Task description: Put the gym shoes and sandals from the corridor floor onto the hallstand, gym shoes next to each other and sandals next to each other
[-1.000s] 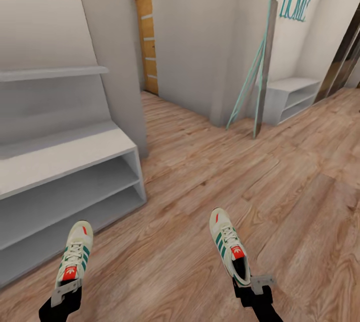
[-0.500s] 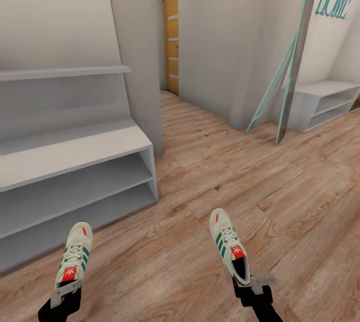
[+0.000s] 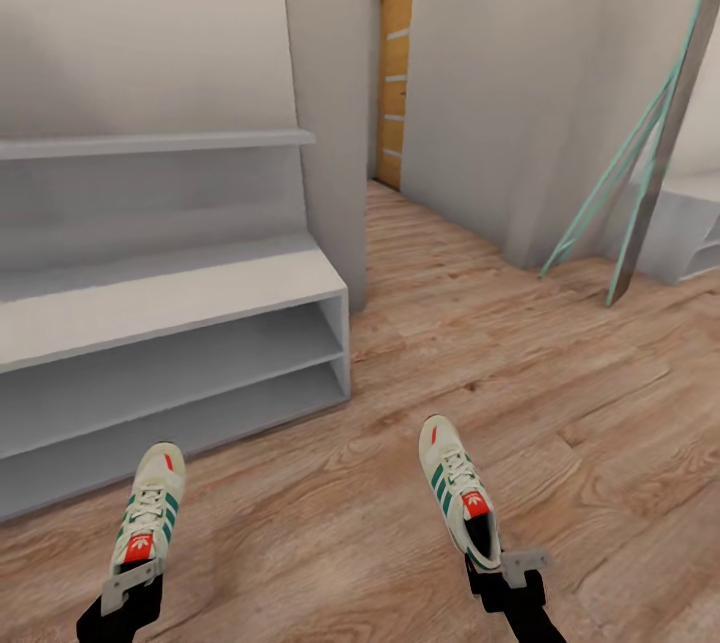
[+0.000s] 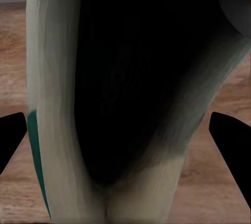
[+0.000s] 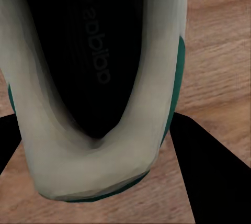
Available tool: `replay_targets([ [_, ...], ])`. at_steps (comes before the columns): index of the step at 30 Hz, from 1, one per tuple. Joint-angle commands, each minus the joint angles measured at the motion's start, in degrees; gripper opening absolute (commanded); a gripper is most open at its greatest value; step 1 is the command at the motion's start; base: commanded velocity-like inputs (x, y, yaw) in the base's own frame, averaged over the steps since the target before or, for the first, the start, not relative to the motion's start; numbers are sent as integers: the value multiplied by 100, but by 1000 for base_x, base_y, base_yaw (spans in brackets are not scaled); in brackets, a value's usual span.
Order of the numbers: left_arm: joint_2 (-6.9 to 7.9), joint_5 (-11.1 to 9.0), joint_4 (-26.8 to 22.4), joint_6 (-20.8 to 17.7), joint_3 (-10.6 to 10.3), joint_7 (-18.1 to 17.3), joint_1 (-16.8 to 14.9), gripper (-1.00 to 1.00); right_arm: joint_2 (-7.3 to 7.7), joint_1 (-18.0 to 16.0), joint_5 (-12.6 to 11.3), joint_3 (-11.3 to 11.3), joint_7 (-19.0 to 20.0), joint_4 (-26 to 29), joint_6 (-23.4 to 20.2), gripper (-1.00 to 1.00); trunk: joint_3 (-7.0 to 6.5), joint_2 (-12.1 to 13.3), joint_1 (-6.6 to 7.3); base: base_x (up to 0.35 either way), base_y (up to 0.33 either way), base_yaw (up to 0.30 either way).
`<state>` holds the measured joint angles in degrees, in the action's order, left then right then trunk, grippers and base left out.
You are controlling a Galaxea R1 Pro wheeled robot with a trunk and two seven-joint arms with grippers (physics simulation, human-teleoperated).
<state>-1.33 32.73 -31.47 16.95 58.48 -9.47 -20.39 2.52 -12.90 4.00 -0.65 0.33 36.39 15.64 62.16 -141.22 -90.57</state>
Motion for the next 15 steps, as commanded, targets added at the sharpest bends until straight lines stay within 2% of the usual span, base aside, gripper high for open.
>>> replay_targets([
  [1, -7, 40, -8, 19, 49, -46, -9, -100, 3, -1, 39, -5, -10, -1, 13, -100, 5, -2, 0, 172, -104, 279],
  [15, -8, 40, -20, 19, 49, -46, -9, -100, 4, 0, 39, -5, -13, -1, 14, -100, 5, -2, 0, 214, -156, 279],
])
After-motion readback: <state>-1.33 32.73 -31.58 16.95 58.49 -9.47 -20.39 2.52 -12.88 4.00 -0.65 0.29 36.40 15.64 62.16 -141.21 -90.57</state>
